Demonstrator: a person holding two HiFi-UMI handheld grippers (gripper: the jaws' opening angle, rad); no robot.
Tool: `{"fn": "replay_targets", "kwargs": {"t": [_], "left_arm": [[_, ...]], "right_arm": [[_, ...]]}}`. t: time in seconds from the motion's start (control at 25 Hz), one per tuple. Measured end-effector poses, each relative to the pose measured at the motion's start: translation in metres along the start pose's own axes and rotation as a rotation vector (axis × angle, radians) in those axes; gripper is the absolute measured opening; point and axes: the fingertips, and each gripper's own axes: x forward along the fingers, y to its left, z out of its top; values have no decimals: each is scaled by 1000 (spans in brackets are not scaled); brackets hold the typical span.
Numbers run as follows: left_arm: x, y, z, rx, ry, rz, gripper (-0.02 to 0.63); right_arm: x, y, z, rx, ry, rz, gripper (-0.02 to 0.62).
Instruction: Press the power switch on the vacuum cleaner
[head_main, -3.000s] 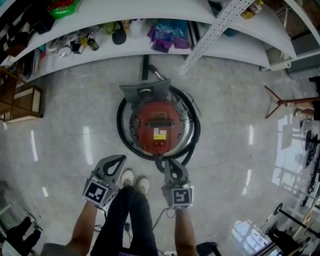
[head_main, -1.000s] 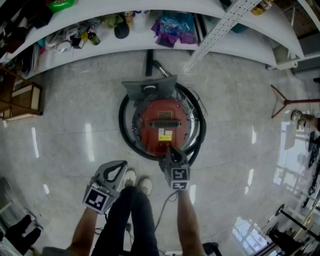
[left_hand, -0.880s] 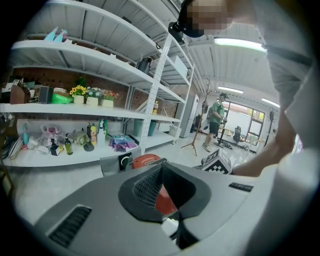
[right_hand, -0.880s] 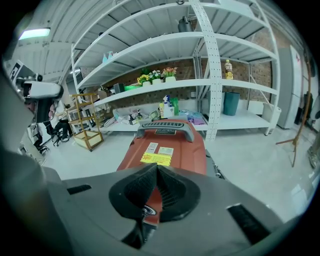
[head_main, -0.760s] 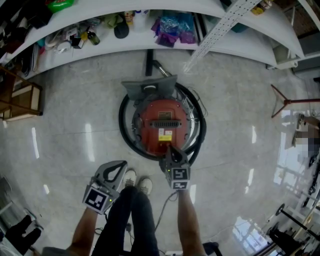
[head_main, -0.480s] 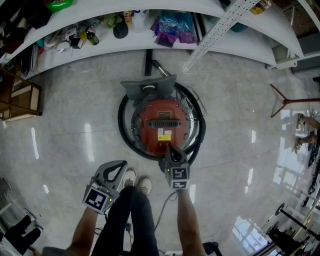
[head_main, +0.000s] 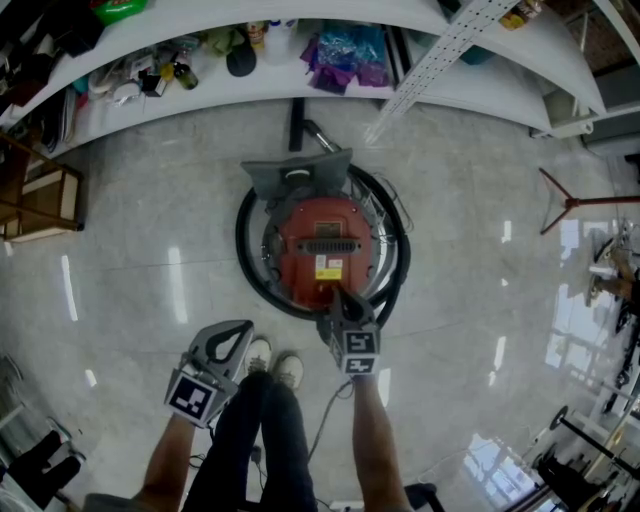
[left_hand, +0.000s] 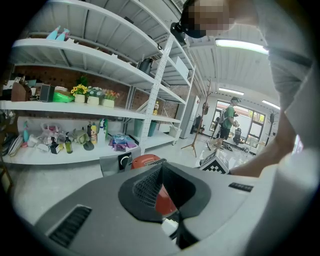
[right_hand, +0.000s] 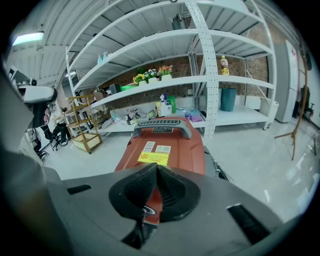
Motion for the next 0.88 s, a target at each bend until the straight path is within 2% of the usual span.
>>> {"fn": "replay_targets", "kwargs": {"t": [0.4, 0.72, 0.88], "left_arm": [[-3, -2, 0, -6, -7, -1, 8], [-5, -2, 2, -19, -10, 6, 8], [-5, -3, 7, 3, -27, -2, 8]], "right_arm": [[3, -4, -13, 15, 30, -26, 3], [3, -3, -6, 32, 11, -22, 3], [4, -4, -11, 39, 17, -25, 3]]}}
